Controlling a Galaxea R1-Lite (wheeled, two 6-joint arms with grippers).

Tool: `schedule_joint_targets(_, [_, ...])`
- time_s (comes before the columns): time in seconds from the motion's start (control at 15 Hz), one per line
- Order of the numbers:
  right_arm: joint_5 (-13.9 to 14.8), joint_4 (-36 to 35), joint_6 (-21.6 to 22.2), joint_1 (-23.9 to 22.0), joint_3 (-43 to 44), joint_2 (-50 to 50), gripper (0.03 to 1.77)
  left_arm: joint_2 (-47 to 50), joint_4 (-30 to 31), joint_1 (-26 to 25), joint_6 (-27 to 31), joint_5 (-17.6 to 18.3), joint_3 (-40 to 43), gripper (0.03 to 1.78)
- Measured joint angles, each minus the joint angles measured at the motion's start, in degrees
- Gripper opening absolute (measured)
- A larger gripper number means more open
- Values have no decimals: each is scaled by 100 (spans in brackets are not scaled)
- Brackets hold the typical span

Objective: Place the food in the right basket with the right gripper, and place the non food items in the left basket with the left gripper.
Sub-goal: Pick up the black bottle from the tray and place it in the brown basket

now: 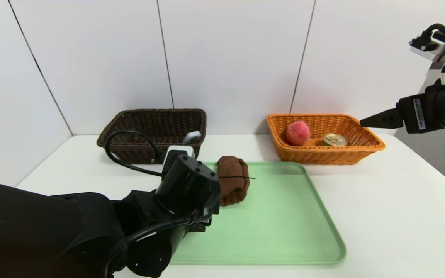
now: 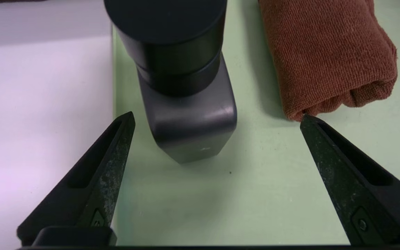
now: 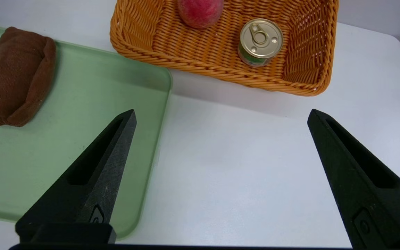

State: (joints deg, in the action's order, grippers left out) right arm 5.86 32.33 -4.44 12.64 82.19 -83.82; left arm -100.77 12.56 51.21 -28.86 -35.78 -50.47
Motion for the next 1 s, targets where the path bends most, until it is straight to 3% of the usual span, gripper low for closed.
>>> schedule_joint_targets(1.0, [-20, -286, -71, 55, -236, -9, 170, -413, 633, -339, 215, -38, 28, 169])
